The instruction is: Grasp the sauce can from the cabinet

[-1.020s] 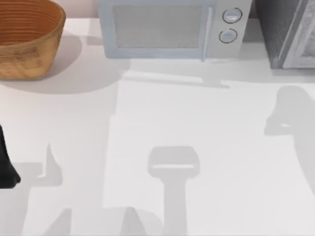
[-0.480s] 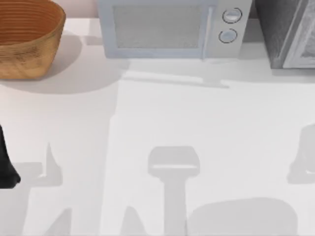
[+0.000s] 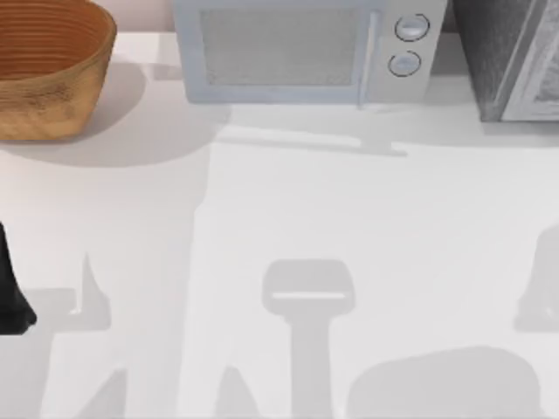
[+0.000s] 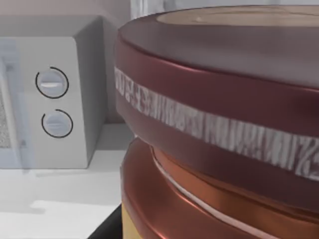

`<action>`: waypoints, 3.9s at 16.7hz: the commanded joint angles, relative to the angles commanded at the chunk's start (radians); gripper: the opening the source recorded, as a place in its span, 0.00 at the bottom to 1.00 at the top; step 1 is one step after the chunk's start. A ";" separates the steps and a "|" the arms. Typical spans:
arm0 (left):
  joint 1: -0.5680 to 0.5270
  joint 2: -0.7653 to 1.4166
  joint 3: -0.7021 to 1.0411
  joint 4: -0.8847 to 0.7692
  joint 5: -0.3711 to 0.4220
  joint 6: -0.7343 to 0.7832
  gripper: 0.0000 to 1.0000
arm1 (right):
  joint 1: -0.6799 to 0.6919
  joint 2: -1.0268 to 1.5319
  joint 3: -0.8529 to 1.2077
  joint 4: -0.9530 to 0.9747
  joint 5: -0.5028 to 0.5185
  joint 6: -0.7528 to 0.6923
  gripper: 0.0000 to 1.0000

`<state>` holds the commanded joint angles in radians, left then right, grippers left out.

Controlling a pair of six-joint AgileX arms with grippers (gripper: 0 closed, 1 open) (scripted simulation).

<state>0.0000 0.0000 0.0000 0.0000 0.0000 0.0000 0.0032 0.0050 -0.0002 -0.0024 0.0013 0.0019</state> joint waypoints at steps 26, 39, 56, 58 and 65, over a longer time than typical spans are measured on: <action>0.000 0.000 0.000 0.000 0.000 0.000 1.00 | -0.216 1.011 0.180 0.851 -0.574 0.024 0.00; 0.000 0.000 0.000 0.000 0.000 0.000 1.00 | -0.338 1.592 0.287 1.346 -0.908 0.030 0.00; 0.000 0.000 0.000 0.000 0.000 0.000 1.00 | -0.434 2.054 0.368 1.732 -1.172 0.039 0.00; 0.000 0.000 0.000 0.000 0.000 0.000 1.00 | -0.426 2.055 0.367 1.730 -1.168 0.040 0.00; 0.000 0.000 0.000 0.000 0.000 0.000 1.00 | -0.262 2.197 0.474 1.751 -1.000 0.027 0.00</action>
<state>0.0000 0.0000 0.0000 0.0000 0.0000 0.0000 -0.2590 2.2019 0.4737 1.7487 -0.9988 0.0286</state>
